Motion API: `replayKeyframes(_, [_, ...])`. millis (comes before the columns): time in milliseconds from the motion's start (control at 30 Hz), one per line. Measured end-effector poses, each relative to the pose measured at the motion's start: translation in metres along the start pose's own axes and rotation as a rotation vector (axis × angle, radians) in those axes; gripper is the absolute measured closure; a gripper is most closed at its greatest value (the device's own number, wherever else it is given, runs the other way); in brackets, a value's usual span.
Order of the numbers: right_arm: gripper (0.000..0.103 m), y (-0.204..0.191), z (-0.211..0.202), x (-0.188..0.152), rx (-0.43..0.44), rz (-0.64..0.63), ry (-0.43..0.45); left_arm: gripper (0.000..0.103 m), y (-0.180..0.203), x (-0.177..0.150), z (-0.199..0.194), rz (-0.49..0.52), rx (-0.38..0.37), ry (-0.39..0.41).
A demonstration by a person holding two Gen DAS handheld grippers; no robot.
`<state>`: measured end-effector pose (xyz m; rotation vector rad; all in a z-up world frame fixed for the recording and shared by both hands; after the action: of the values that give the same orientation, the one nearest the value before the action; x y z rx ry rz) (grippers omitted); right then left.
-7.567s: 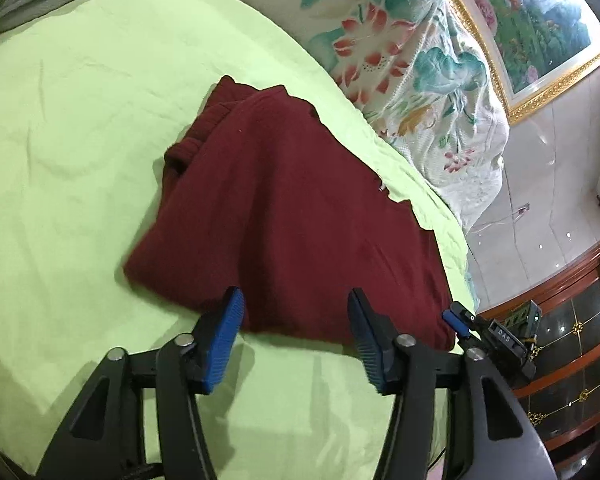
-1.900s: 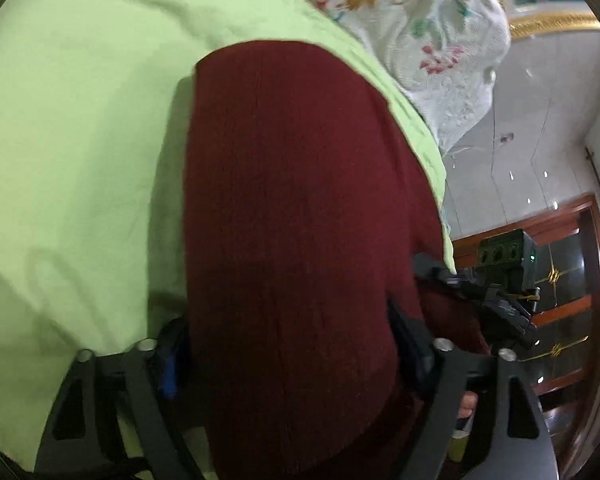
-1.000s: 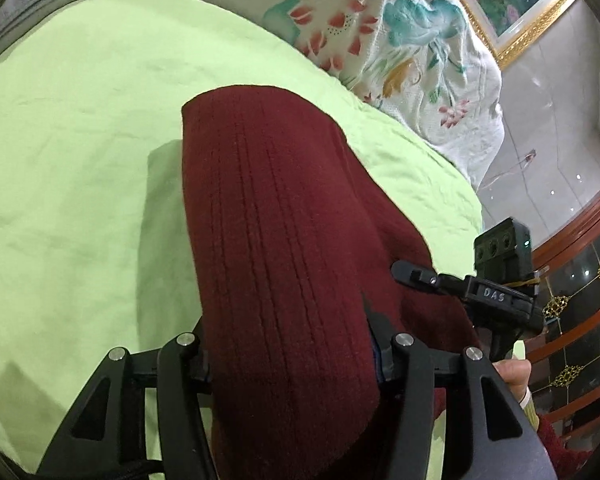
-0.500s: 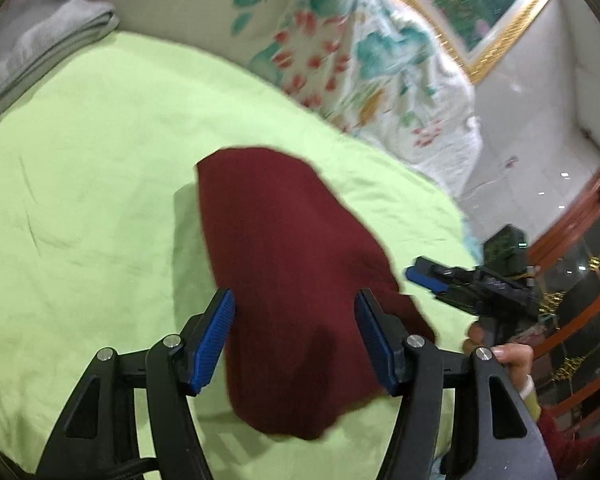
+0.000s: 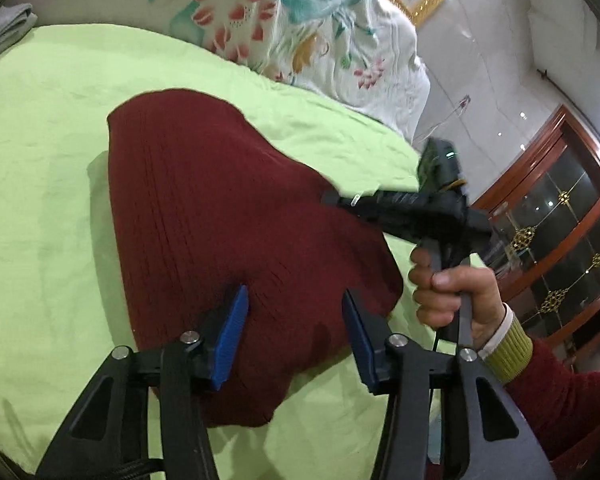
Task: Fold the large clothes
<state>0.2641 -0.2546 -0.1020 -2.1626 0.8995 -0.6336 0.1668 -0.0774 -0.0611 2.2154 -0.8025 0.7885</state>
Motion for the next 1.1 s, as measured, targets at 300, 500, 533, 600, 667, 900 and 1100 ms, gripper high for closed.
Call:
replayKeyframes(300, [0.09, -0.062, -0.082, -0.022, 0.084, -0.119, 0.181, 0.055, 0.002, 0.001, 0.004, -0.002, 0.024, -0.008])
replayKeyframes(500, [0.097, 0.001, -0.022, -0.061, -0.133, -0.081, 0.028, 0.055, 0.0, -0.002, 0.003, -0.006, 0.023, -0.006])
replayKeyframes(533, [0.099, 0.015, -0.014, -0.061, -0.111, -0.036, 0.012, 0.055, 0.001, -0.003, 0.004, -0.011, 0.018, -0.007])
replayKeyframes(600, [0.099, 0.018, -0.018, -0.059, -0.062, -0.011, 0.024, 0.055, 0.0, -0.001, 0.004, -0.014, 0.035, -0.006])
replayKeyframes(667, [0.099, 0.017, -0.022, -0.059, -0.062, -0.009, 0.023, 0.055, 0.002, 0.001, -0.003, -0.032, 0.045, 0.0])
replayKeyframes(900, [0.094, -0.027, -0.068, -0.061, 0.001, -0.077, 0.121, 0.055, -0.012, 0.02, -0.05, -0.026, 0.2, 0.063])
replayKeyframes(1100, [0.094, -0.034, -0.024, -0.064, -0.121, -0.153, 0.099, 0.061, -0.023, 0.006, -0.009, 0.064, 0.339, -0.102])
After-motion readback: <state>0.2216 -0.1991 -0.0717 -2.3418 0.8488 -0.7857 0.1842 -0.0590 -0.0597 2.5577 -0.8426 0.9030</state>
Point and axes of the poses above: each gripper's, at about its wrist camera, not at the fingertips, and z roughly the way its jaws point, y to its right, x to its top, the point moved 9 cm from there along z, roughly the way its jaws point, and after that the axes turned 15 degrees about z, right-handed, at the moved point
